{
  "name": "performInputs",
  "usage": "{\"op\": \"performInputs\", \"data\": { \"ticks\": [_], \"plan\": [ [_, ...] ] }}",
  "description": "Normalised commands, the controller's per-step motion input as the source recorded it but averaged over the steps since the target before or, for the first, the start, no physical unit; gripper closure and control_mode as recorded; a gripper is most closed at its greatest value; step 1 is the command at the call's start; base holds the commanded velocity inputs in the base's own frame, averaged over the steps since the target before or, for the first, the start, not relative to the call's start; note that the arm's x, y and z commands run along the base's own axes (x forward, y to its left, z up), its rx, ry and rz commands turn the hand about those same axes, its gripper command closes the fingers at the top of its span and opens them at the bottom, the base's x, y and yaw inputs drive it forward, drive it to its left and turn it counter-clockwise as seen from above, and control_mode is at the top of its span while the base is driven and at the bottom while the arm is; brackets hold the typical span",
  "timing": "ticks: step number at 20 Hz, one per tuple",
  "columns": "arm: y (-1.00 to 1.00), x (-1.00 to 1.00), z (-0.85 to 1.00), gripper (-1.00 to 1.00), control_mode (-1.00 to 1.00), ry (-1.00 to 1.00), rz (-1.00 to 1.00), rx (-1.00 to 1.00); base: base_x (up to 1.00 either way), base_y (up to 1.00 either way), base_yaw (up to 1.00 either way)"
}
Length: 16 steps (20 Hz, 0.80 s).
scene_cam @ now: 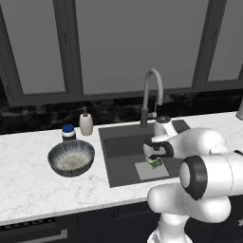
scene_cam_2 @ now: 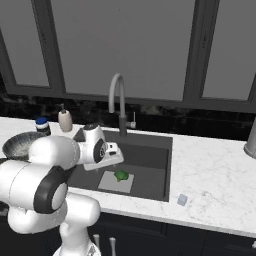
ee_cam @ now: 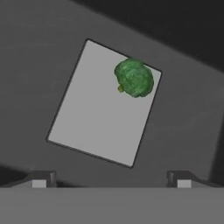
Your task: Pick the broccoli from the sink and place it in the bowl. Then pick the bowl and place it in the microwave. Then close the microwave door and press the start button.
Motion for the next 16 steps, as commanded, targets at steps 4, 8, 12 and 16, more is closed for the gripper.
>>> {"op": "performInputs", "data": {
  "ticks": [4, 8, 12, 16],
  "plan": [
    [-0.13, 0.57, -0.14, -1.00, -1.00, 0.00, 0.03, 0.00, 0.00, 0.00, 0.00],
    [-0.01, 0.41, -0.13, -1.00, -1.00, 0.00, 0.00, 0.00, 0.00, 0.00, 0.00],
    [0.00, 0.36, -0.29, -1.00, -1.00, 0.00, 0.00, 0.00, 0.00, 0.00, 0.00],
    [0.00, 0.31, -0.36, -1.00, -1.00, 0.00, 0.00, 0.00, 0.00, 0.00, 0.00]
  ]
}}
